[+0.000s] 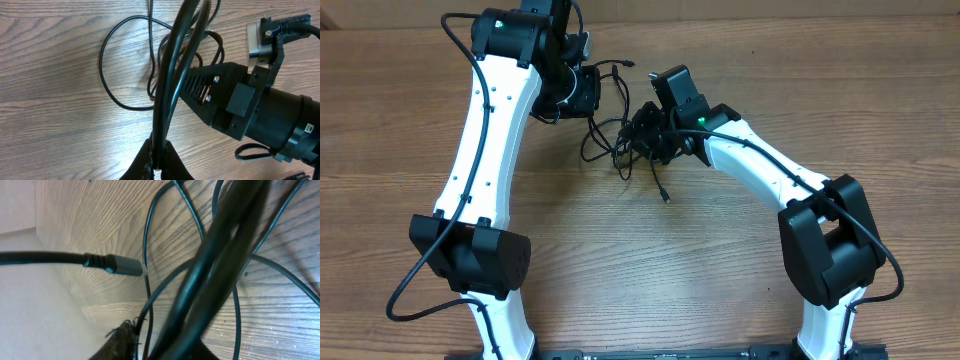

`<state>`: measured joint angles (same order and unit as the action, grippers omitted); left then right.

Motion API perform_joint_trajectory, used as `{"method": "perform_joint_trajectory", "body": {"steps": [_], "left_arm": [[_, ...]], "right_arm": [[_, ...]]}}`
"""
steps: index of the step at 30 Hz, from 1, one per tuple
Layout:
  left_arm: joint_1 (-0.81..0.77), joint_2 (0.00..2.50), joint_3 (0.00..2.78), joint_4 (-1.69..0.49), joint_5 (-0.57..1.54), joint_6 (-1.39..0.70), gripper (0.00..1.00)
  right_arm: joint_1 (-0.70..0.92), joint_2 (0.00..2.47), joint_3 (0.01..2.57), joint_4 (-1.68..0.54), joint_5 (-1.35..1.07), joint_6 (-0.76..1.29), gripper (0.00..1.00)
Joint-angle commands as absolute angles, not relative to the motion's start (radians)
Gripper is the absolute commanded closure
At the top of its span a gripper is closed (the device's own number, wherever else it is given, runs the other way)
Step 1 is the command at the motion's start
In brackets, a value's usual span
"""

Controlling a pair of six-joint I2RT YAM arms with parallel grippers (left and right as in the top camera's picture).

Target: Untangle cables

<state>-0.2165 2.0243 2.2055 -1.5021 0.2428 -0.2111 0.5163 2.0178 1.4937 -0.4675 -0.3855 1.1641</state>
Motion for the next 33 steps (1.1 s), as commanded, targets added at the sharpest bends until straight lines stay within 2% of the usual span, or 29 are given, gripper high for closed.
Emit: {"method": "perform_joint_trajectory", "body": {"steps": [1,3,7,18,23,30,33], "left_arm": [[-0.224,2.003,2.225,-1.500,0.255,-0.217,0.95],[-0.224,2.003,2.225,-1.501,0.255,-0.217,0.95],[-0.224,2.003,2.225,-1.505,0.255,-0.217,0.95],[-0.224,2.003,2.225,-1.515,0.255,-0.217,0.96],[-0.224,2.003,2.225,-1.510,0.255,-0.218,0.90],[-0.228,2.003,2.225,-1.515,0.275,-0.218,0.78],[-0.234,2.003,2.225,-1.514,0.310,-0.218,0.76]], "right_arm": [[0.517,2.011,1.493,-0.473,-0.320,1.163,0.79],[0.516,2.011,1.493,-0.472,-0.305,1.163,0.83],[0.510,2.011,1.493,-0.473,-0.304,1.160,0.96],[0.411,1.942,1.493,-0.558,-0.364,0.987,0.96],[0.384,1.794,1.494,-0.565,-0.308,0.904,0.96],[0.384,1.602,1.494,-0.598,-0.210,0.858,0.96],[0.384,1.542,1.494,-0.601,-0.210,0.859,0.96]]}}
